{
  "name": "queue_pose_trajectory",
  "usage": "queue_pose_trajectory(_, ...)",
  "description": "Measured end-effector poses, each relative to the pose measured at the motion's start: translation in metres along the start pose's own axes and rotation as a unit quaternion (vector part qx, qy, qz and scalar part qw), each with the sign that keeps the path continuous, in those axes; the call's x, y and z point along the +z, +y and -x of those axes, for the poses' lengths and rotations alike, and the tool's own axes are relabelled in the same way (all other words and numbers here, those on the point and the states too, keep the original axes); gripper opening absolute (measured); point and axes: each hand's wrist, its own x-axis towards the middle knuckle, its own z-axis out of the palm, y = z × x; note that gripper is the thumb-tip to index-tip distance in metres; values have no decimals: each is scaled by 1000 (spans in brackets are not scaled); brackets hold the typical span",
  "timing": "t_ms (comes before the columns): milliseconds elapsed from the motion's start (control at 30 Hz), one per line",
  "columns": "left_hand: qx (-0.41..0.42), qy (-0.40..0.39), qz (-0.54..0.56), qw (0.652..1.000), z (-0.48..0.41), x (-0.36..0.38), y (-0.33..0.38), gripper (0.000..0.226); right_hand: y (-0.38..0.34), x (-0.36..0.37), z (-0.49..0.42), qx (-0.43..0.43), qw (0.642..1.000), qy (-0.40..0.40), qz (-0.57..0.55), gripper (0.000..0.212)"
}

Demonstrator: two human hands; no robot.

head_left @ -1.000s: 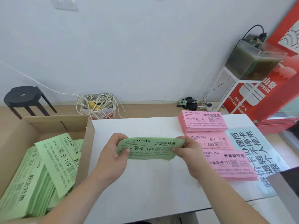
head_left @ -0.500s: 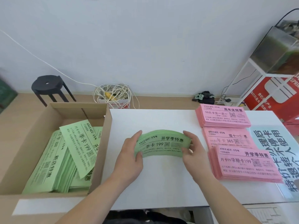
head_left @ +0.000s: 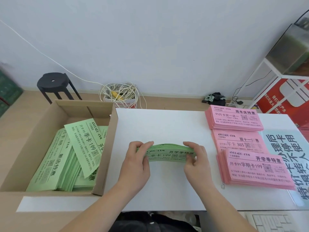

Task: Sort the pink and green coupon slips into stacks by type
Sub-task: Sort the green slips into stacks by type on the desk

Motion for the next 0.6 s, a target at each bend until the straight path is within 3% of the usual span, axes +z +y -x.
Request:
queue_pose_trajectory(300, -31, -34, -13, 999, -6, -6, 4, 39, -2, 4, 6, -7, 999, 1, 46, 49)
queue_pose_trajectory(433, -22, -4, -1, 1000, -23, -9, 9, 36, -12, 2, -14, -16, 997, 17, 67, 43)
queue_pose_trajectory(600, -53, -70, -6, 996, -34, -5, 3, 41, -13, 12, -12, 50, 995, 9, 90, 55)
